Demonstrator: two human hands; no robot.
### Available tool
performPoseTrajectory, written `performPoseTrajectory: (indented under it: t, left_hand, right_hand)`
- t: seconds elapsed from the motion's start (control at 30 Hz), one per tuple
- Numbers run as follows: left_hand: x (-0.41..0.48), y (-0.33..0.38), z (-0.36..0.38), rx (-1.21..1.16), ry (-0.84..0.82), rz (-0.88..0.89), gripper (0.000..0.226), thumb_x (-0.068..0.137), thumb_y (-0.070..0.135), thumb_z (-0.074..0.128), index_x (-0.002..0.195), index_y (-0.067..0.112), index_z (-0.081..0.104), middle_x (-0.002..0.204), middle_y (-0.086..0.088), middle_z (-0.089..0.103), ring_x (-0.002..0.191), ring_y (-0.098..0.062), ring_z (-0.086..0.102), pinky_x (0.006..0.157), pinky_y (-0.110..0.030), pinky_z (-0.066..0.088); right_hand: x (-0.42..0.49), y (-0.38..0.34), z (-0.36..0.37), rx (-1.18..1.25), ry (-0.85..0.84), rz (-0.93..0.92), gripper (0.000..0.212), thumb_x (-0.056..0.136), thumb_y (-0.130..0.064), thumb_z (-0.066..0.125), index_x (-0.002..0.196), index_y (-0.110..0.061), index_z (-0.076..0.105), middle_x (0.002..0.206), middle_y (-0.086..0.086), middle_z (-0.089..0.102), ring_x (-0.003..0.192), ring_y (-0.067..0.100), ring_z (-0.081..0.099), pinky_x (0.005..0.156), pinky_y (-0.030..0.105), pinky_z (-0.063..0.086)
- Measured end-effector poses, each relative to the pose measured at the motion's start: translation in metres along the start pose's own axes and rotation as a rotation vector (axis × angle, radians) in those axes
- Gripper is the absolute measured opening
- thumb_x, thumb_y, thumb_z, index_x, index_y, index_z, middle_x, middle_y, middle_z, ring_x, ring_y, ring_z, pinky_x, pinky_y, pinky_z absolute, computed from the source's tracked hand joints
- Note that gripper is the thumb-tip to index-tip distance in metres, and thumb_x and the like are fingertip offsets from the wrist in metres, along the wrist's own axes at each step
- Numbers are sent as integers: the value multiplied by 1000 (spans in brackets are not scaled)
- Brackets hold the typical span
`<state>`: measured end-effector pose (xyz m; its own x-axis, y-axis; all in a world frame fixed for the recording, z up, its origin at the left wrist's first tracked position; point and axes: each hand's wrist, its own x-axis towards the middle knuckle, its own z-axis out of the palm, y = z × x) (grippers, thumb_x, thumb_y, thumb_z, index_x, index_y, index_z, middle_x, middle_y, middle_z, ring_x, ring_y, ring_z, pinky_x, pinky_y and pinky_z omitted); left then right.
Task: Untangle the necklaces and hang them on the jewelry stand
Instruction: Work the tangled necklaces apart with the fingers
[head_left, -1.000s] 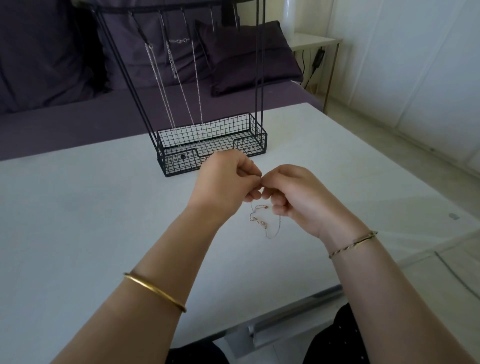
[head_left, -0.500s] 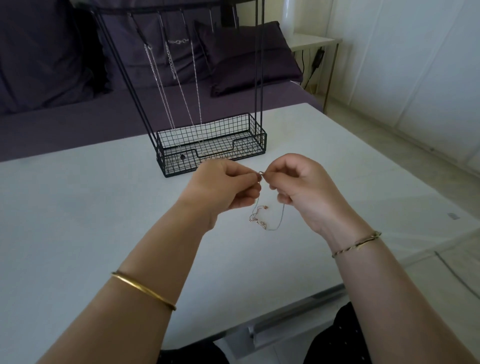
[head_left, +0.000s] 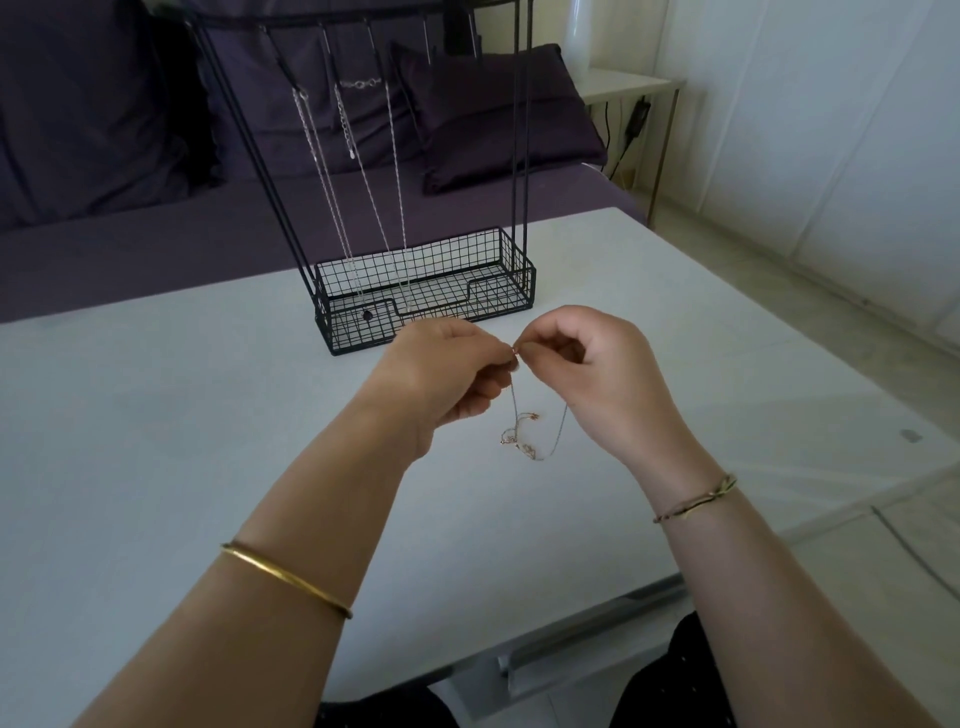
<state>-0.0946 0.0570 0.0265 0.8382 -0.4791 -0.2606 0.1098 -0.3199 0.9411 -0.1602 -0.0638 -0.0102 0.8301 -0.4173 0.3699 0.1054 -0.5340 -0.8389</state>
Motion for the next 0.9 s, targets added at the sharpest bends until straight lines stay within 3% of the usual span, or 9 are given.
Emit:
performPoseTrajectory:
  t: [0.33,0.5,0.6,0.73,0.9]
  left_hand:
    - [-1,2,2,-94,52,-37,20,87,6,58,68,8,63,61,-1,60,48,-7,47,48,-18,40]
    - [1,2,2,-90,52,-34,21,86,5,58,66,9,63,59,-1,58,48,-8,47,48,-18,39]
    - [3,1,2,-59,48,-9,19,86,6,59,68,9,64,58,0,58,48,-7,48,48,-18,41]
    - [2,0,1,14,30,30,14,88,10,61,75,8,66,62,0,60,51,-6,51,51,-18,44]
    - [6,2,-3,23,193,55,17,91,11,50,77,14,59,90,-3,65,82,-14,61,63,-24,47]
  right_hand:
    - [-1,-1,7,-340,71,-199,10,85,-7,60,78,-7,66,77,-2,53,64,10,49,63,14,37]
    - [-2,-3,11,-422,65,-255,9,89,-5,54,85,-2,62,87,3,53,71,20,53,65,33,45]
    - [-2,0,11,-416,91,-286,7,86,-2,55,82,0,60,85,7,56,70,23,54,62,37,46]
    - [1,6,12,-367,173,-272,8,83,-2,57,78,0,63,79,7,59,67,21,55,61,27,41]
    - [3,9,6,-91,274,-78,12,83,1,58,75,1,67,73,8,67,69,17,58,64,24,44]
